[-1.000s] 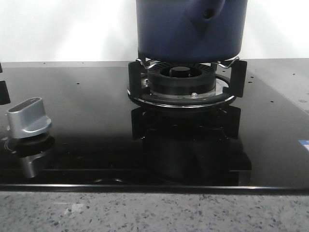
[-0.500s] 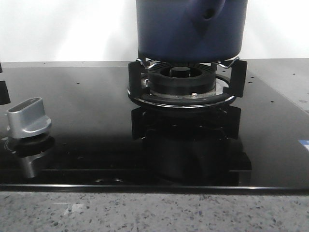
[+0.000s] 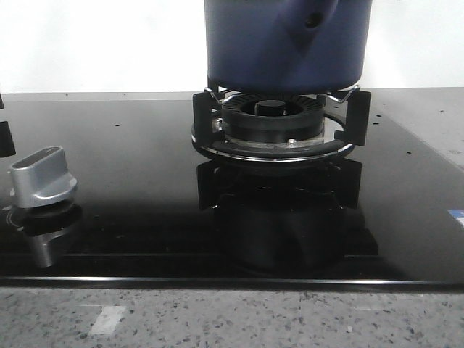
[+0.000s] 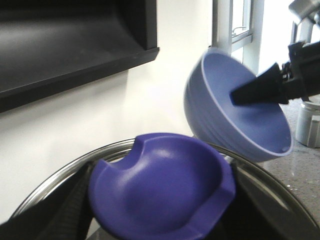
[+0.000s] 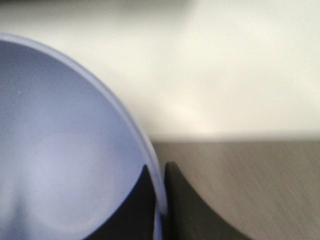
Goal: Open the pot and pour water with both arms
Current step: 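Bring the emptied bowl back down to the counter with the right gripper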
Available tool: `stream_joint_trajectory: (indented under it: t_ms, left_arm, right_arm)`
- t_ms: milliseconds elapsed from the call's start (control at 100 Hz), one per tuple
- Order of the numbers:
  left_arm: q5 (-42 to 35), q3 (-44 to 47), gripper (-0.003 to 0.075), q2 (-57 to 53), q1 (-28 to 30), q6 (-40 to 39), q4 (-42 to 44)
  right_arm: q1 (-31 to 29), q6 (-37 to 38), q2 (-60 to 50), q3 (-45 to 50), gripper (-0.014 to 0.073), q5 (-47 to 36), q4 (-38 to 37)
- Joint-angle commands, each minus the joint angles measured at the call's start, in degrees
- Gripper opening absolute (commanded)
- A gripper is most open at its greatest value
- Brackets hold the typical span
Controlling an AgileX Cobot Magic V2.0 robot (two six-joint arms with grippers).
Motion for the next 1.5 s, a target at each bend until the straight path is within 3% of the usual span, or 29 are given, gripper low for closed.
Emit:
stream_joint_trajectory:
  t_ms: [0,130,270,520,1110,1200,1390,1490]
  left_arm:
    - [-1.10,-2.29,0.0316,-2.82,-1.96,-0.17,-5.11]
    - [-1.59,-2.29,0.0316,-2.54,-4.08,-0.13,-5.11]
    - [-2.03,-2.29,0.0316,-1.14,-5.69,-0.13,-5.63]
    - [-2.03,-2.29,0.0316,0.06,-6.67,-0.13,-6.17]
    - [-2.03,-2.29,0.0316,0.06,-6.67,-0.04,-6.17]
    - [-2.03,-2.29,0.0316,0.06,-6.67,-0.04,-6.17]
    - [-2.03,-2.29,0.0316,0.06,-6.67,-0.04,-6.17]
    - [-2.03,-2.29,0.0316,0.06,-6.67,-0.04,-6.17]
  right_arm:
    - [-6.07,0.85,-1.43,-2.08,-0.0065,8.79,0.51]
    - [-13.39,0.85,0.92,0.43,-0.0065,18.82,0.42]
    - [-16.50,0.74,3.49,5.96,-0.0065,19.73,0.42]
    - [-16.56,0.74,4.12,13.11,-0.0066,16.25,-3.29]
    - [-16.56,0.74,6.98,13.46,-0.0060,16.65,-4.68]
    - [-16.56,0.74,6.98,13.46,0.0020,16.65,-4.68]
    - [-16.56,0.74,5.79,12.42,0.0351,18.59,-4.68]
    - [-16.56,0.74,4.11,9.84,0.0385,20.72,-4.68]
